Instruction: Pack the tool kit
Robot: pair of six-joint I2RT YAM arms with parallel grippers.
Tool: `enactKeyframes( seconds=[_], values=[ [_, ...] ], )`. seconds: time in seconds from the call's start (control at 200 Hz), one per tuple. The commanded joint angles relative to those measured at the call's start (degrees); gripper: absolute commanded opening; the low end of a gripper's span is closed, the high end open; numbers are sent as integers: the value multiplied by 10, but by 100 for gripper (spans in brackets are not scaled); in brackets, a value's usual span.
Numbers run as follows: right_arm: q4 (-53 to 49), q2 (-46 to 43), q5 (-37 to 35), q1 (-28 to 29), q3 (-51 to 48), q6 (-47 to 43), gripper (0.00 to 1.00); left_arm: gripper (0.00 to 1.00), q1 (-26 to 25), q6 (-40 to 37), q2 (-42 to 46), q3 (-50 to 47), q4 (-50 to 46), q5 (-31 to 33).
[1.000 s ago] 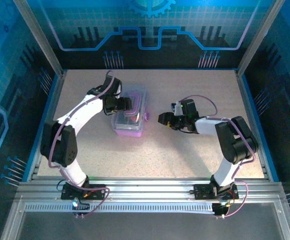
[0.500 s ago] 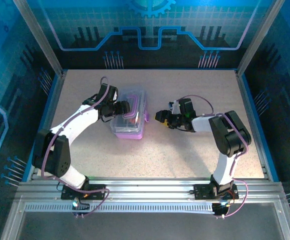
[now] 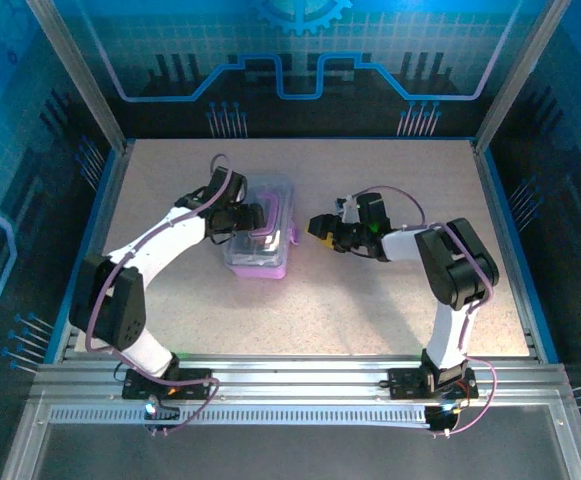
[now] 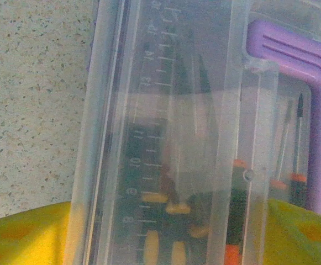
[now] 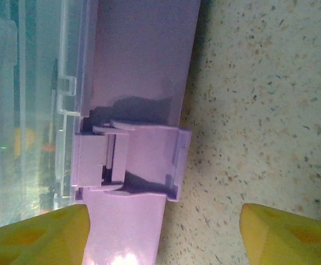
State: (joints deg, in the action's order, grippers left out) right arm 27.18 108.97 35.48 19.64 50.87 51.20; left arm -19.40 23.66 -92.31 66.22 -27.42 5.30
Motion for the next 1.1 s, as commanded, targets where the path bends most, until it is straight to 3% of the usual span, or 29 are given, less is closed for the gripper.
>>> enactKeyframes(
  seconds=[0.0, 0.23, 0.605, 0.89, 1.096],
  values=[
    [53, 18, 25, 9, 12, 25, 74, 65, 36, 30, -67, -97, -75, -74],
    [148, 52, 46, 22, 19, 78, 79, 65, 50, 32, -58, -116, -61, -103],
    [270, 109, 81, 38, 40, 169, 78, 64, 52, 34, -49, -114, -62, -112],
    [290, 115, 91, 38, 45, 190, 76, 64, 51, 36, -43, -110, -64, -115],
    [240, 121, 84, 38, 56, 175, 76, 63, 52, 34, -33, -107, -71, -113]
  ],
)
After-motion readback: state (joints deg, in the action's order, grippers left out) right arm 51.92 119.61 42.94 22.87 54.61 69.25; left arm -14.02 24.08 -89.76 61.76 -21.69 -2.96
